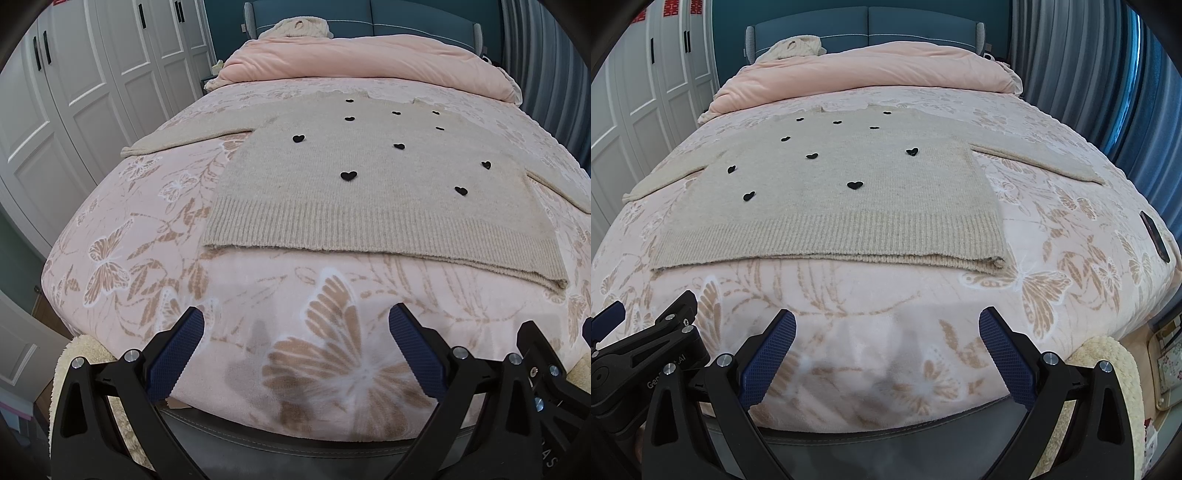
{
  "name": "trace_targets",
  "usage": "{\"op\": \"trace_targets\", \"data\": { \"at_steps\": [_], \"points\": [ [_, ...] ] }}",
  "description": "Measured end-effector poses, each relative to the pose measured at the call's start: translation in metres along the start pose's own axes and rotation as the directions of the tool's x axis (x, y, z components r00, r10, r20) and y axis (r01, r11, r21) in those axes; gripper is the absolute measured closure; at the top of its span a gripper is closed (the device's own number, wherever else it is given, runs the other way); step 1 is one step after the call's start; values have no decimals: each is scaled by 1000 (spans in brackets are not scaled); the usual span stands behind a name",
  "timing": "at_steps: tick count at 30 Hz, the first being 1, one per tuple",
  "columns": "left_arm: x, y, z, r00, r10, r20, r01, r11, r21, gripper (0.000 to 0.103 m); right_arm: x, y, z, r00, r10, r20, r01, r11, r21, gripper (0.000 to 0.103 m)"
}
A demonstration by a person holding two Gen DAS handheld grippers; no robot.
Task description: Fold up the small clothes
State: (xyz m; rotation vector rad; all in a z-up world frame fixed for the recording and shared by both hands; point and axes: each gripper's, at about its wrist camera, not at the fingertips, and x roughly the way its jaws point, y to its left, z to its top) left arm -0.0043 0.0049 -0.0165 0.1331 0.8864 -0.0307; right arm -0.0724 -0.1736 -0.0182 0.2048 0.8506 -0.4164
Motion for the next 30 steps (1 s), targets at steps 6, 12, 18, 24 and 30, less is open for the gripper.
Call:
{"op": "trace_targets", "data": {
  "at_steps": [6,12,18,24,30],
  "points": [
    [0,0,0,1000,-1,-1,1,1000,-1,5,0,0,0,1000,-1,0,1,1000,-1,5],
    [0,0,0,1000,0,0,0,1000,0,5,0,1,0,1000,-1,-1,1,1000,-2,5],
    [1,0,-2,1000,0,-1,0,1000,-2,5,1,1,0,1000,-2,-2,2,1000,-1,5],
    [4,2,-7,1000,-1,-5,1,1000,-2,5,1,1,-1,1000,-2,-3,2,1000,0,5],
    [8,2,-10,1000,8,-17,-8,1000,5,5,5,-2,-8,1000,0,-20,0,1000,6,5]
  ]
}}
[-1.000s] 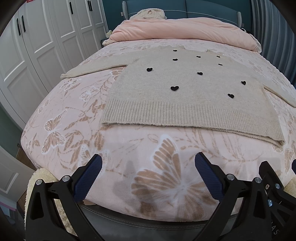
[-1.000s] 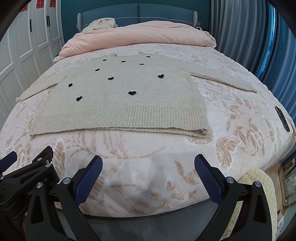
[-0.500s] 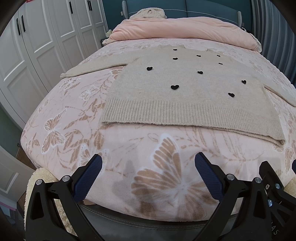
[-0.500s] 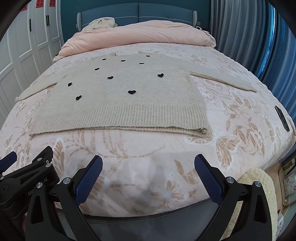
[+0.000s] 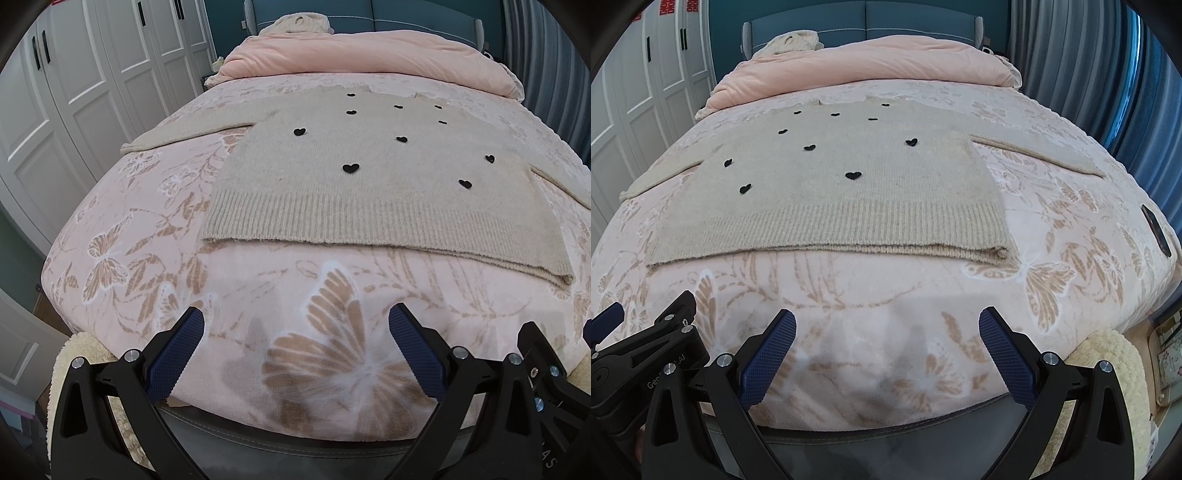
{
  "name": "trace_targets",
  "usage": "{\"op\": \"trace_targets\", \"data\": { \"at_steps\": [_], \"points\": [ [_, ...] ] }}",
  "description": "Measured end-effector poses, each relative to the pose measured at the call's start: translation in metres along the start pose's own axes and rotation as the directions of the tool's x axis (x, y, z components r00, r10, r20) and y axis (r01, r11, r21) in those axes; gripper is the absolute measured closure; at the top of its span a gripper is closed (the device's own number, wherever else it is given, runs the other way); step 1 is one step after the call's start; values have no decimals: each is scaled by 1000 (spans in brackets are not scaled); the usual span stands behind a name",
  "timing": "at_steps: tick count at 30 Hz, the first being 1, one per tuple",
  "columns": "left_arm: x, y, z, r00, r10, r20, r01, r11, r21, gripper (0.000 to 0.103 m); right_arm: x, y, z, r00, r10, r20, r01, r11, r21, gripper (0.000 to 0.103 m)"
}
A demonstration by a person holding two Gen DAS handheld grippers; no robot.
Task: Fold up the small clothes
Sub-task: 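Grasp the sweater sleeve cuff with the right tool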
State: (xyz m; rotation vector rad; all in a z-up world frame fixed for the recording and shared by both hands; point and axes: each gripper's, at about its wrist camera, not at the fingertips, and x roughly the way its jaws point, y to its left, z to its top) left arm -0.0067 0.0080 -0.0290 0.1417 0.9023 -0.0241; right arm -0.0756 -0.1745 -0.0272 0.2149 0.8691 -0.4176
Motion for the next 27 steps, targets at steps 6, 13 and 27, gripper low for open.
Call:
{"op": "trace_targets", "data": {
  "at_steps": [6,13,27],
  "points": [
    [4,-1,4,1000,-12,-26,12,1000,-1,5,9,0,5,999,39,-31,-39,999,-2,5],
    [5,44,47,983,-178,-46,162,956,-245,5,26,-105,88,990,121,72,-129,983,134,5],
    [35,55,90,992,-77,-95,54,971,-233,5,196,-445,202,999,17,31,-35,639,769,7]
  ]
}}
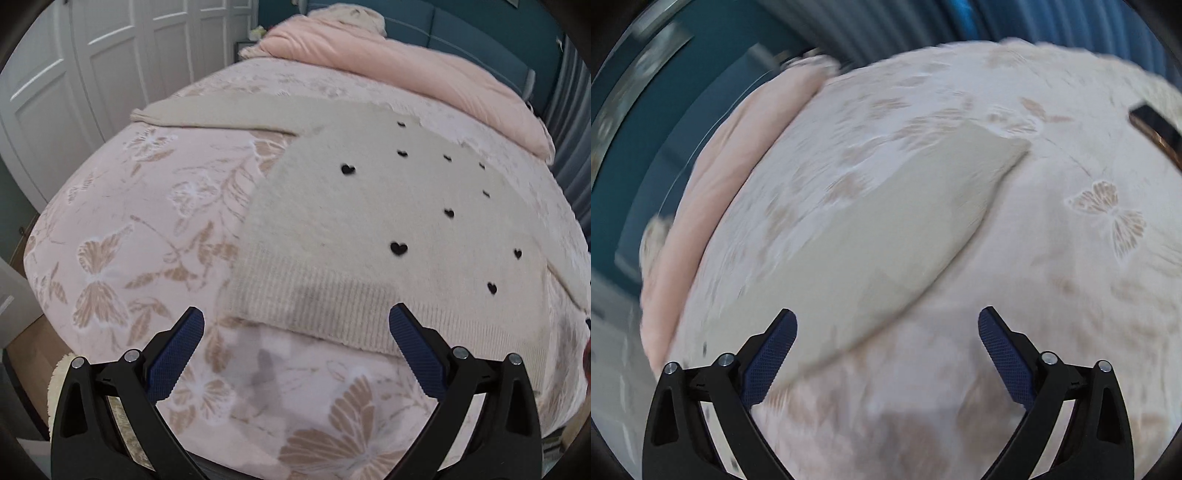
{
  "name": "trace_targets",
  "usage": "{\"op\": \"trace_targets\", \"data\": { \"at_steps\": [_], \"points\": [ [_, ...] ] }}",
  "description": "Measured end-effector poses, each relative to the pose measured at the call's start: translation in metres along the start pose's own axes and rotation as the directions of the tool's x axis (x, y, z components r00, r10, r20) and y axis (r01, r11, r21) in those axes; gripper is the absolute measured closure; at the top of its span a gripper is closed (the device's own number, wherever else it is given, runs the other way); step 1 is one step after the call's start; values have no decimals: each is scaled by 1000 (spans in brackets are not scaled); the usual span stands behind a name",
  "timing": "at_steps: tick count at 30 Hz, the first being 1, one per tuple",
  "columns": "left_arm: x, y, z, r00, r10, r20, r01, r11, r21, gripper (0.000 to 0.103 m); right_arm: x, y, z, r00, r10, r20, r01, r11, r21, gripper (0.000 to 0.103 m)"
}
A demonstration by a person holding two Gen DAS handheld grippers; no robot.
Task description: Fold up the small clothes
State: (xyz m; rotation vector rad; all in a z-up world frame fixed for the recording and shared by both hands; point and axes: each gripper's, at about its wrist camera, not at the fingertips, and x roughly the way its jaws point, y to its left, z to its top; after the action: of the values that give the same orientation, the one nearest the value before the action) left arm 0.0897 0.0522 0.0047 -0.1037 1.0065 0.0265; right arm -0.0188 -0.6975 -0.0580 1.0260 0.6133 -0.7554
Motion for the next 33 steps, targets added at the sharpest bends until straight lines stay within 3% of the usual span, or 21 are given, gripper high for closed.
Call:
{"op": "trace_targets", "data": {
  "at_steps": [3,6,8,9,10,12,15,17,19,22,23,26,27,30,32,33],
  "points": [
    [6,-5,-1,1000,2,1,-2,1000,15,5,24,-20,17,1000,0,-1,0,993,119,14],
    [14,-7,-1,1000,-2,-22,2,1000,15,5,37,-24,21,1000,11,19,-14,986,166,24],
    [20,-8,0,999,2,-38,-2,1000,15,5,42,-19,26,999,18,40,-24,988,155,59],
    [22,-9,0,999,-2,-43,3,1000,17,5,47,-17,29,999,30,24,-33,987,159,92],
    [24,-10,0,999,-2,-46,3,1000,22,5,52,-12,32,998,65,6,-65,981,185,91],
    [27,-12,0,999,2,-46,-1,999,33,5,44,10,34,984,170,52,-176,966,187,91],
    [31,-15,0,999,-4,-45,6,999,48,5,28,77,30,948,313,60,-316,948,39,91],
    [33,-14,-1,999,-25,-49,27,999,39,5,15,147,12,906,424,2,-422,901,-102,91],
    [34,-13,-1,998,-43,-51,44,999,17,5,4,219,-23,850,518,-95,-526,823,-216,91],
    [34,-8,-1,996,-71,-53,70,997,-21,5,1,308,-91,780,569,-262,-626,704,-335,90],
    [34,-7,-1,996,-77,-52,76,997,-27,5,5,335,-121,768,558,-315,-641,668,-379,90],
    [30,-2,3,995,-93,-40,92,995,-38,5,29,384,-198,769,476,-427,-638,618,-459,85],
    [29,0,6,994,-102,-35,101,994,-41,5,45,396,-230,773,427,-469,-629,613,-478,83],
    [29,6,18,987,-158,-33,156,986,-58,5,70,402,-274,797,329,-506,-588,614,-527,81],
    [33,7,30,977,-212,-31,209,975,-72,5,66,381,-290,798,324,-508,-585,621,-522,71],
    [36,7,41,967,-252,-28,249,965,-77,5,62,370,-289,798,333,-502,-585,628,-514,58]
  ]
}}
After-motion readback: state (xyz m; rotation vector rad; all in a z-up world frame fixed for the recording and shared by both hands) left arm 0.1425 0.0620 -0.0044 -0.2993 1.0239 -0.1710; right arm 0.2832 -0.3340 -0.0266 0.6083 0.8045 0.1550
